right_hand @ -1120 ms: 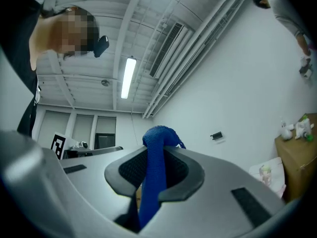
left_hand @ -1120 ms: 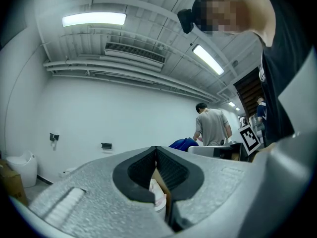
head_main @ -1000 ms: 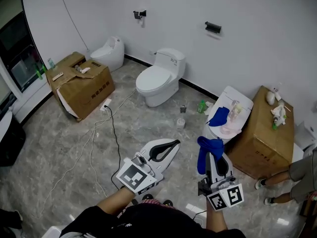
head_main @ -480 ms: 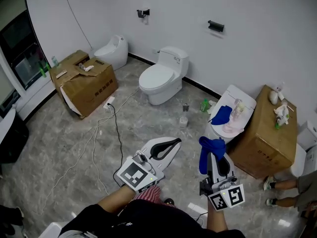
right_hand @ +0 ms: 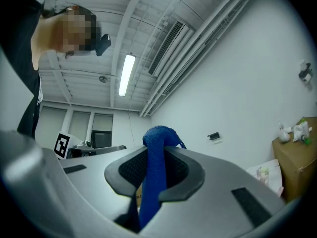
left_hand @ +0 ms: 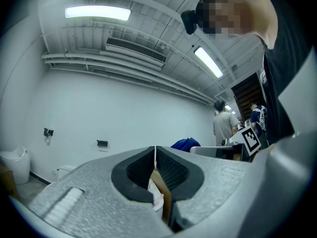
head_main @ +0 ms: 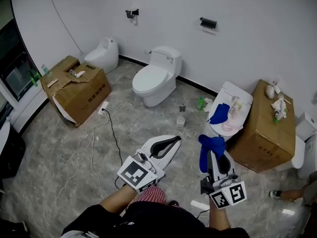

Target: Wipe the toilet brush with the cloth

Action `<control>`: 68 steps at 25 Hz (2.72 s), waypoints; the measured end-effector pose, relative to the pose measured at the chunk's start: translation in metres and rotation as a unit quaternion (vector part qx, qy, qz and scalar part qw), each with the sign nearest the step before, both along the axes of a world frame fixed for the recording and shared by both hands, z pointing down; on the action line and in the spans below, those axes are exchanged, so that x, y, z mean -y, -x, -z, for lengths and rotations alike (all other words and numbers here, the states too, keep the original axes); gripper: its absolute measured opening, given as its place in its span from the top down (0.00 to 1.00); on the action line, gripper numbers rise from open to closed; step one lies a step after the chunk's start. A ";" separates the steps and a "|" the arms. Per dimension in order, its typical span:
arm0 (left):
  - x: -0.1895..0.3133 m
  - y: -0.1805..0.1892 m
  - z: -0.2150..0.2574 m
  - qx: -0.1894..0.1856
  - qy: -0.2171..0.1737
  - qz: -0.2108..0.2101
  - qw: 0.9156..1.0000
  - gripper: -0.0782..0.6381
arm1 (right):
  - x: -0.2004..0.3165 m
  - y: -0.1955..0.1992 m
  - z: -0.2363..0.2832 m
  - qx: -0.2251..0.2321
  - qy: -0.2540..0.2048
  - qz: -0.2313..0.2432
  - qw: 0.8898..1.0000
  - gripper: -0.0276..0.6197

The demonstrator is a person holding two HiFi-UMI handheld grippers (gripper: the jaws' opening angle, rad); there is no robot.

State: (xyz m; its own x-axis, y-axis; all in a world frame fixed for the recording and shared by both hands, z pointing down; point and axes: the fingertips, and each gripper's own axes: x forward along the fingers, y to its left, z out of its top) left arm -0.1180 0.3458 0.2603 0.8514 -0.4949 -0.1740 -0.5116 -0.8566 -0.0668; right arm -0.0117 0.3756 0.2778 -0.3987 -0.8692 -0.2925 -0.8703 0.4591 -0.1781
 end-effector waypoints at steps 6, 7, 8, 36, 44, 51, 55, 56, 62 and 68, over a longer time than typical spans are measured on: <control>0.030 0.012 -0.003 -0.002 0.006 -0.010 1.000 0.88 | 0.028 0.014 -0.004 -0.012 0.013 -0.011 1.000 0.86; 0.035 0.014 -0.004 -0.002 0.007 -0.012 1.000 0.88 | 0.032 0.016 -0.004 -0.011 0.014 -0.013 1.000 0.86; 0.041 0.016 -0.006 -0.003 0.008 -0.014 1.000 0.88 | 0.036 0.018 -0.004 -0.010 0.015 -0.015 1.000 0.86; 0.158 0.064 -0.016 -0.001 0.014 -0.077 0.997 0.88 | 0.149 0.073 -0.014 -0.014 0.023 -0.068 0.997 0.86; 0.178 0.094 -0.020 -0.004 0.017 -0.064 0.998 0.88 | 0.168 0.093 -0.019 -0.014 0.034 -0.063 0.997 0.86; 0.194 0.103 -0.024 -0.009 0.023 -0.051 0.998 0.88 | 0.184 0.096 -0.026 -0.007 0.044 -0.064 0.997 0.86; 0.201 0.101 -0.027 -0.008 0.024 -0.051 0.998 0.88 | 0.191 0.094 -0.027 -0.010 0.045 -0.065 0.997 0.86; 0.204 0.100 -0.027 -0.008 0.024 -0.052 0.998 0.88 | 0.194 0.092 -0.027 -0.009 0.045 -0.066 0.997 0.86; 0.223 0.085 -0.027 -0.003 0.026 -0.061 0.998 0.88 | 0.213 0.077 -0.026 -0.003 0.045 -0.074 0.996 0.86; 0.245 0.071 -0.023 -0.004 0.023 -0.059 0.998 0.88 | 0.237 0.060 -0.024 -0.004 0.045 -0.072 0.996 0.86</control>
State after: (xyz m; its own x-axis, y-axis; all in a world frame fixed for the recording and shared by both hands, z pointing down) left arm -0.1889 0.1004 0.2832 0.9026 -0.3994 -0.1607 -0.4079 -0.9127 -0.0225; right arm -0.0719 0.1386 0.3013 -0.2706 -0.9399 -0.2084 -0.9276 0.3124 -0.2046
